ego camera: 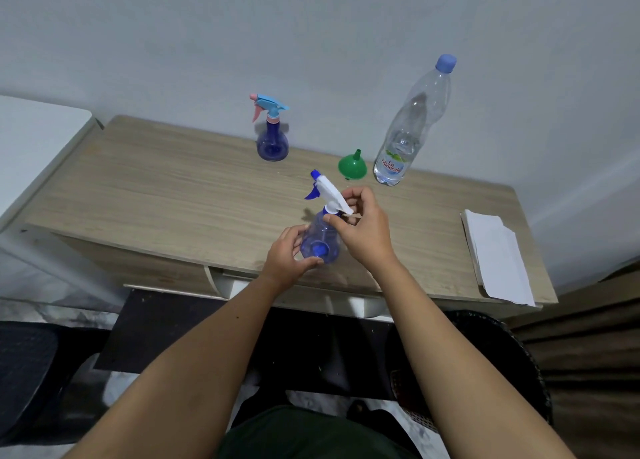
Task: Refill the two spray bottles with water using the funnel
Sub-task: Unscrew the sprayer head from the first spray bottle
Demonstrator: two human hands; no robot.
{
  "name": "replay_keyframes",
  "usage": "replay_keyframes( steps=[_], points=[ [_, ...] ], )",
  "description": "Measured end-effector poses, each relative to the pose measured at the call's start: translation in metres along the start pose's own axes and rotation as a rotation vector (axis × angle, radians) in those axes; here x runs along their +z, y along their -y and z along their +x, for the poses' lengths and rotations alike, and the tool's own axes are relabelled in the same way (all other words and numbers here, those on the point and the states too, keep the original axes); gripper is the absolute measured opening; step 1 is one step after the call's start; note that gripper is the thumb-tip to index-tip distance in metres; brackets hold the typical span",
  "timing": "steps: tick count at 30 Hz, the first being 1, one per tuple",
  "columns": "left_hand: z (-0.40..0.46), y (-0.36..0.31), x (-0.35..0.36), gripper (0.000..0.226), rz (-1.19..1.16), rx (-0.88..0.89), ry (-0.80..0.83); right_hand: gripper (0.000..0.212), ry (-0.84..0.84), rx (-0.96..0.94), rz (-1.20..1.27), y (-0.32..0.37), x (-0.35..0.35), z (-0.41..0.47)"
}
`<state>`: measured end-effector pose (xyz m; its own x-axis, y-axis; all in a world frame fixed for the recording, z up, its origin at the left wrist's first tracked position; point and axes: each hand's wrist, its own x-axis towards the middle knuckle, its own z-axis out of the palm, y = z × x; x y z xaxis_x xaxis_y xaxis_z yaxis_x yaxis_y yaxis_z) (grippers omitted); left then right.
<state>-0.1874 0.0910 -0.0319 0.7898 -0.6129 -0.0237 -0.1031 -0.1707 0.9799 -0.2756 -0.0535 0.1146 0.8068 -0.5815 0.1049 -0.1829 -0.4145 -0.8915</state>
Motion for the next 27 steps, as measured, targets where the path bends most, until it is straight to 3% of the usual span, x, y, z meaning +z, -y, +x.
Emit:
replay_keyframes(
  steps=[5, 10, 17, 27],
  points=[
    [0.001, -0.001, 0.002, 0.083, -0.02, -0.007, 0.004, 0.038, 0.056, 0.016, 0.063, 0.003, -0.007, -0.001],
    [0.001, 0.003, 0.0, 0.094, -0.029, -0.024, 0.013, 0.036, 0.013, -0.042, 0.1, 0.018, -0.011, 0.009],
    [0.001, -0.002, 0.0, 0.09, -0.044, -0.042, 0.01, 0.04, -0.053, -0.105, 0.304, 0.052, -0.037, 0.022],
    [-0.003, -0.011, -0.002, 0.093, 0.014, -0.052, 0.013, 0.034, -0.169, -0.173, 0.397, 0.086, -0.098, 0.033]
  ],
)
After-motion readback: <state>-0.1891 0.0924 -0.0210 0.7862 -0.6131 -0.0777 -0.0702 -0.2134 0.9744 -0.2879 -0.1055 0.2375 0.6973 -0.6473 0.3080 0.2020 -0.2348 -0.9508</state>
